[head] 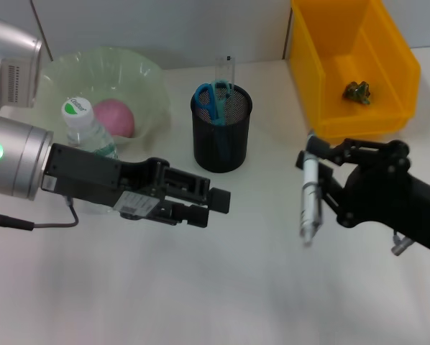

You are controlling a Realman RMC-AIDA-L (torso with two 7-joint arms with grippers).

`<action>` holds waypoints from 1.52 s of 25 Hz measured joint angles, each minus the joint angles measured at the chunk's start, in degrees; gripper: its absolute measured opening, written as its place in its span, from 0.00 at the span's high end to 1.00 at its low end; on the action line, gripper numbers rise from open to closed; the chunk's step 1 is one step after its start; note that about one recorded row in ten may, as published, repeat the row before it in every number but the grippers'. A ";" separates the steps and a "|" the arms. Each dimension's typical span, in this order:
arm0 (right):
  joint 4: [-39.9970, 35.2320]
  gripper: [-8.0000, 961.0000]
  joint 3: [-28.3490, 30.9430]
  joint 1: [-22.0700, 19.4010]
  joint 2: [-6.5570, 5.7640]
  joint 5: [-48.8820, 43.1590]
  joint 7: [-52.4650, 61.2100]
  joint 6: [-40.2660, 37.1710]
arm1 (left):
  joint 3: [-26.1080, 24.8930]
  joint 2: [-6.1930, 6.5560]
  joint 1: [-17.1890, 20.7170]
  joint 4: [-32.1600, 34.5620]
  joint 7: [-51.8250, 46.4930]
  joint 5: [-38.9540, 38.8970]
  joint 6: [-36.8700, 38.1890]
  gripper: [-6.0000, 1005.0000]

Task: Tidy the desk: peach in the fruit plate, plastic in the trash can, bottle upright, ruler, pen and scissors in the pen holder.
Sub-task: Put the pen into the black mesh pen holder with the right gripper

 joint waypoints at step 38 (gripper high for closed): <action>-11.42 0.85 10.72 4.45 -0.23 -0.05 80.48 11.20 | -3.02 -2.79 19.11 0.96 82.08 -18.00 -8.26 0.42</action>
